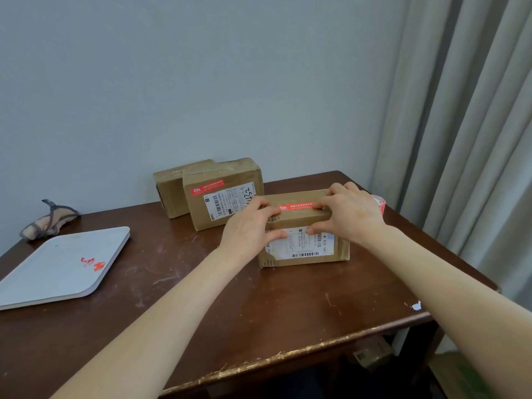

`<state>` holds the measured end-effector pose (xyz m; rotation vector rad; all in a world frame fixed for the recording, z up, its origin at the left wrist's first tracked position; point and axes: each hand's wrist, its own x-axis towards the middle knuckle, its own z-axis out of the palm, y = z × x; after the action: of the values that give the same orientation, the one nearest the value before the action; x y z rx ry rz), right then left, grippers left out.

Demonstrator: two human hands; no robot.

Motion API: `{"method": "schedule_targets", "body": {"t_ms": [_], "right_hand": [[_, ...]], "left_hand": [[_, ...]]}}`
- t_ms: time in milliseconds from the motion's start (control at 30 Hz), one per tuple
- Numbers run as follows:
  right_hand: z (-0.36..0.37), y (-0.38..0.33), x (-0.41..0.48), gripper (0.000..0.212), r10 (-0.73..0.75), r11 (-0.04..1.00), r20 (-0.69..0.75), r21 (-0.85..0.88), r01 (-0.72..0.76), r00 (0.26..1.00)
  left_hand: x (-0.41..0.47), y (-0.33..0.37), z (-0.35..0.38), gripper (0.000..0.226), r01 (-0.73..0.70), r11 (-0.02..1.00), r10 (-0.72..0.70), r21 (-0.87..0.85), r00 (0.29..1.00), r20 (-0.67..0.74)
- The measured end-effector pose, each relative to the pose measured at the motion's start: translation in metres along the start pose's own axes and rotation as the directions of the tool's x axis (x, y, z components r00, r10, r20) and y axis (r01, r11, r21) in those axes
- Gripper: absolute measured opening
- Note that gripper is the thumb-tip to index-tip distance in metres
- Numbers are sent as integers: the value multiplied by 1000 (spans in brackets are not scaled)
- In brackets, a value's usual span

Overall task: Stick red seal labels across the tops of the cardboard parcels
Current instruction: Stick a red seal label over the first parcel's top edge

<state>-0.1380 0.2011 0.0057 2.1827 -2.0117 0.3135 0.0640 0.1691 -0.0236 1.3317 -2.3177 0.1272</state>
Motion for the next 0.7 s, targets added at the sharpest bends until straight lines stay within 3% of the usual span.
{"method": "schedule_targets", "body": {"t_ms": [300,467,700], "right_hand": [[2,0,-1,67,4,1000,7,3,-4,1000],[3,1,2,80,19,999,-16,27,-19,1000],[2,3,3,72,-1,1000,41,3,1,999]], "left_hand": [[3,1,-1,60,1,1000,-1,10,1000,25],[6,2,-5,71,26,999,-27,30,999,22],[15,-2,-4,72,-21,990,9,139,996,87]]}}
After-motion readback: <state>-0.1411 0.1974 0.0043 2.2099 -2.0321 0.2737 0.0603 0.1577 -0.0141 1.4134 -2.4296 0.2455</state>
